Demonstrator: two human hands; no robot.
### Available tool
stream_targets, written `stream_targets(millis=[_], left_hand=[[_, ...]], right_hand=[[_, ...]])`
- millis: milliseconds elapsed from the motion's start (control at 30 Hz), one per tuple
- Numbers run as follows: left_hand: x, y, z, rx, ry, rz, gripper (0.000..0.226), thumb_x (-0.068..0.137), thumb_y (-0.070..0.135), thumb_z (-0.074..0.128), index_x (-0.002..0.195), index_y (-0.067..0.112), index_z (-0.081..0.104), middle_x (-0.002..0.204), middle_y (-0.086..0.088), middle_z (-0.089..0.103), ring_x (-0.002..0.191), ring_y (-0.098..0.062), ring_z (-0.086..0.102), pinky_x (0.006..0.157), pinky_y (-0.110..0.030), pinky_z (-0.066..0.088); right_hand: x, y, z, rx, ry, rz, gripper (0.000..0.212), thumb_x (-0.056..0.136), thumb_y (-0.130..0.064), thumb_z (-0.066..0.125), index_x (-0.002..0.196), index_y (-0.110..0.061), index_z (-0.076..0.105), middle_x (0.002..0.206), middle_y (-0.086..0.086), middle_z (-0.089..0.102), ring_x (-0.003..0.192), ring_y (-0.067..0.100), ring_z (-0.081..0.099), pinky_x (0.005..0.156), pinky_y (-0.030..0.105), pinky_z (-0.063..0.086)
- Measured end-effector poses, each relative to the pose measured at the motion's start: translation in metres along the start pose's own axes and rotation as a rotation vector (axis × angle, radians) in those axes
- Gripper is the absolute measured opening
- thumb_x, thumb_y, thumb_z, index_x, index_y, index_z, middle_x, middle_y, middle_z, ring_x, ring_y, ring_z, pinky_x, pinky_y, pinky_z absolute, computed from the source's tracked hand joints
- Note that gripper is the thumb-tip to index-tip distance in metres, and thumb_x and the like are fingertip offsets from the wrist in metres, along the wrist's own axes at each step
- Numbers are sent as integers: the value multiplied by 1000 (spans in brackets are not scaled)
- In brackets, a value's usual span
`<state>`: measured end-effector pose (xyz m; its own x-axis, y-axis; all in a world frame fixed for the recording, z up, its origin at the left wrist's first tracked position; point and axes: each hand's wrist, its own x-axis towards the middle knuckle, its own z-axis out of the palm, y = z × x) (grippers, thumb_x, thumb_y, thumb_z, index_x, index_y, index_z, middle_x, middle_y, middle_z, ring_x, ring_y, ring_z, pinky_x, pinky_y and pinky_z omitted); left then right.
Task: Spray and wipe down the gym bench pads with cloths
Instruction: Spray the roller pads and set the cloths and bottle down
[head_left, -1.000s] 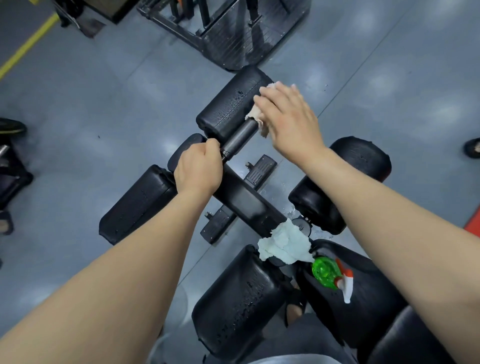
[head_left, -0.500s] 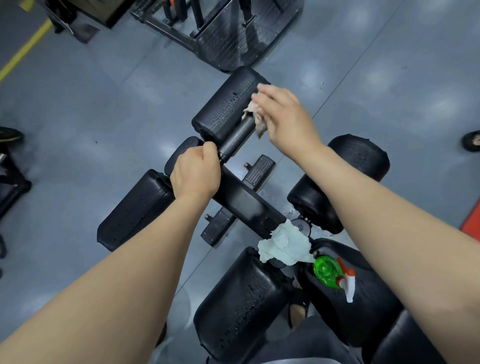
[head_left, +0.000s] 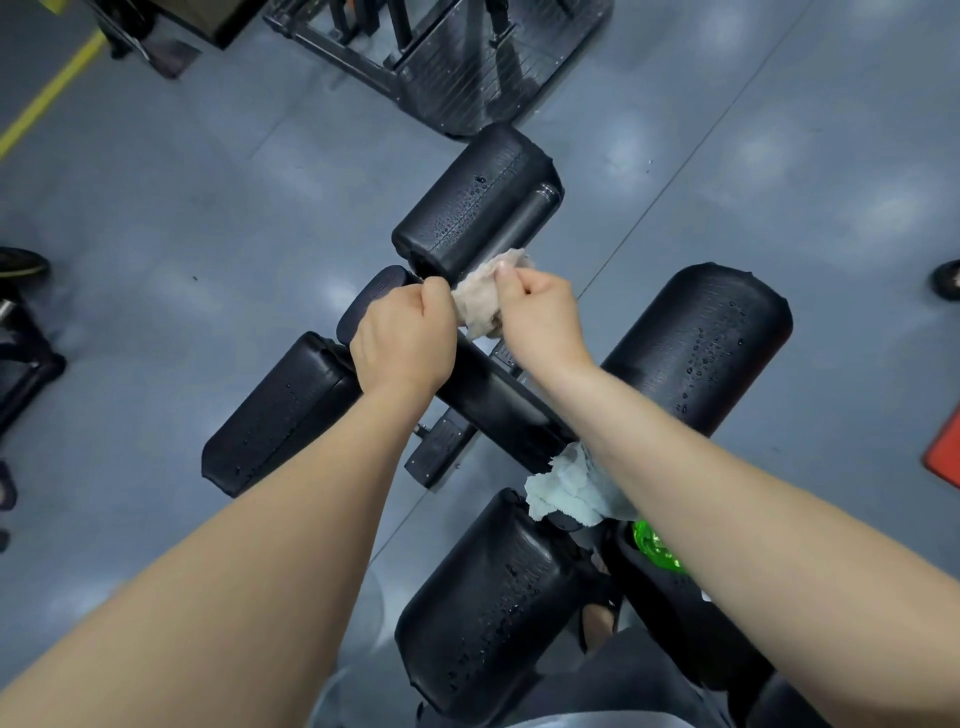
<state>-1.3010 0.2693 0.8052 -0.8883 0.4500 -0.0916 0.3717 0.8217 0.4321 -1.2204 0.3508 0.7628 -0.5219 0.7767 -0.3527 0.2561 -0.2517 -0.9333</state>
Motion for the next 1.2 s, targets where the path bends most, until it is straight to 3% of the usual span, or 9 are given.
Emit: stream_targets(millis=[233, 367, 500, 667, 800, 900, 967, 1067, 1200], left_hand=[[2, -3, 3, -20, 25, 13, 40, 96, 34, 34, 60, 15, 35, 63, -5, 47, 60, -23, 39, 60, -37, 33], [0, -4, 2, -50, 47, 4, 33, 98, 34, 33, 79, 12, 49, 72, -2, 54, 63, -15, 43, 58, -36, 31], [0, -4, -1, -108, 41, 12, 24, 98, 33, 32, 85, 18, 45, 79, 3, 58, 76, -25, 50, 70, -39, 35], [-12, -7, -9, -216, -51, 26, 25, 97, 34, 34, 104, 22, 55, 102, 4, 63, 97, -24, 53, 82, -40, 39], [-32, -24, -8, -182, -16, 252, 19, 87, 19, 44, 104, 18, 53, 107, 6, 53, 107, -18, 44, 93, -40, 42], [-72, -27, -4, -193, 79, 449, 32, 79, 8, 44, 107, 12, 58, 114, 0, 51, 110, -20, 38, 99, -33, 37], [-99, -20, -2, -251, 2, 448, 33, 85, 11, 48, 116, 13, 61, 123, 1, 51, 119, -19, 37, 103, -26, 32], [-118, -7, 3, -311, -275, 216, 32, 95, 30, 53, 124, 22, 64, 127, 10, 48, 129, -11, 33, 106, -26, 30], [-140, 10, 10, -367, -426, 172, 21, 90, 36, 55, 84, 26, 72, 107, 5, 61, 110, -14, 56, 93, -29, 47]], right_hand=[[52, -17, -13, 257, 198, 98, 46, 94, -44, 52, 57, -16, 54, 62, 11, 54, 61, 22, 50, 66, 40, 49], [18, -2, 3, 197, 69, 63, 47, 103, -31, 53, 59, -17, 62, 62, 4, 66, 62, 17, 60, 69, 38, 56], [-10, 4, 0, 0, -49, 27, 51, 101, -25, 58, 52, -13, 54, 45, -10, 49, 44, 4, 42, 52, 22, 39], [-51, 6, -30, -74, -209, -1, 35, 103, -23, 58, 80, 0, 70, 52, -8, 58, 44, 3, 51, 48, 15, 39], [-70, 15, -61, -294, -270, -59, 39, 106, -27, 50, 68, -22, 56, 49, -17, 47, 46, -2, 42, 56, 20, 37], [-77, 25, -80, -322, -300, -87, 26, 105, -28, 50, 85, -22, 66, 71, -11, 65, 68, 4, 56, 74, 33, 46], [-86, 31, -91, -197, -322, -84, 16, 103, -25, 54, 105, -27, 69, 93, 2, 73, 86, 14, 66, 88, 37, 51], [-98, 38, -109, 40, -360, -63, 12, 102, -20, 57, 110, -29, 58, 84, 3, 70, 78, 25, 65, 78, 39, 51], [-117, 47, -130, 139, -291, -72, 17, 95, -27, 67, 98, -25, 50, 77, 2, 68, 73, 23, 61, 71, 37, 48]])
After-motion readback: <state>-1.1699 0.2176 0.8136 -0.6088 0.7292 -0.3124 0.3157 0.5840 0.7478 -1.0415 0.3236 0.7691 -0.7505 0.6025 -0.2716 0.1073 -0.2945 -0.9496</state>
